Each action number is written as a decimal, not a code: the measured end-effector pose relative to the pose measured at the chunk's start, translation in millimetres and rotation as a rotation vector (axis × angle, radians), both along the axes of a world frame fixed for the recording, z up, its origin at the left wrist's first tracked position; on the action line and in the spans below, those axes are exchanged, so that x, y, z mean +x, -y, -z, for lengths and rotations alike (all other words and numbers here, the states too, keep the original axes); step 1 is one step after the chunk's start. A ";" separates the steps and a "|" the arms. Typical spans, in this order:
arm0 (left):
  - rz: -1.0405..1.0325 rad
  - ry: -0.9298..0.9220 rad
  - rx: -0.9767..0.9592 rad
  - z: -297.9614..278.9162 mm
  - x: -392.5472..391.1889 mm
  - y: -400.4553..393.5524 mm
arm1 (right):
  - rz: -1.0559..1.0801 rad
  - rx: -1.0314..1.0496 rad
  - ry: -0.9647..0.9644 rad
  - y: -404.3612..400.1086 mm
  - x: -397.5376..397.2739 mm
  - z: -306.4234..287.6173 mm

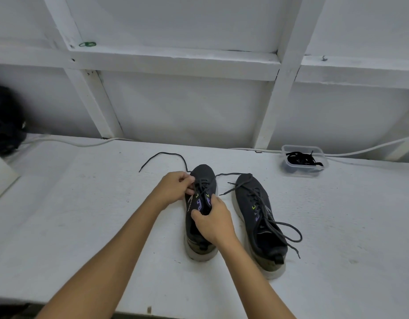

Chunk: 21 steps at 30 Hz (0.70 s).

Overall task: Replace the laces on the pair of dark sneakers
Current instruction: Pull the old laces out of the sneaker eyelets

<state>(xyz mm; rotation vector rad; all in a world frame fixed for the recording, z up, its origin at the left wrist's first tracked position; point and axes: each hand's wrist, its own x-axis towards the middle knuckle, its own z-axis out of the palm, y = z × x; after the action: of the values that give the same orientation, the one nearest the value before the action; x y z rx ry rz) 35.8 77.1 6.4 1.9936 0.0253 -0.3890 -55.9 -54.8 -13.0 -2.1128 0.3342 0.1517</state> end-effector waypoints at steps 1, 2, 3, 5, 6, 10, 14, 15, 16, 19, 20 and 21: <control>-0.012 -0.020 -0.030 2.6 -1.9 -0.2 | 0.005 0.005 -0.007 0.6 0.5 0.3; -0.001 -0.035 -0.035 6.0 -3.9 -1.5 | 0.008 0.011 -0.014 1.3 0.9 0.8; 0.025 -0.043 -0.022 9.7 -6.3 -3.3 | 0.009 0.013 -0.017 2.1 1.3 1.2; 0.060 -0.024 0.030 15.9 -11.1 -6.2 | 0.007 0.013 -0.024 2.6 1.6 1.6; 0.064 0.010 0.074 17.8 -12.3 -6.8 | 0.011 0.017 -0.027 2.5 1.7 1.7; 0.046 0.112 0.164 17.1 -8.8 -4.3 | 0.027 0.024 -0.013 2.6 1.8 3.6; -0.093 -0.009 -0.100 14.4 -6.7 -9.2 | 0.032 0.021 -0.007 1.4 1.1 3.3; -0.063 -0.023 -0.089 17.9 -8.2 -10.7 | 0.034 0.023 -0.003 1.4 1.0 3.2; -0.012 -0.031 -0.060 22.1 -9.9 -12.3 | 0.034 0.027 -0.001 1.9 1.0 3.3; 0.112 -0.011 0.003 29.8 -15.2 -13.1 | 0.024 0.029 0.003 3.5 1.4 3.5; 0.118 0.019 0.013 30.4 -15.4 -12.8 | 0.021 0.029 0.002 3.8 1.6 3.7; 0.113 0.062 0.031 30.6 -14.5 -12.4 | 0.019 0.030 0.000 3.9 1.6 3.9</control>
<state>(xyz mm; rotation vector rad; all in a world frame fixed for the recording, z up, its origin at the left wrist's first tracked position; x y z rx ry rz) 21.3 89.5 -24.2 2.0424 -0.1215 -0.4012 -54.3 -58.7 -16.8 -2.0797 0.3496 0.1451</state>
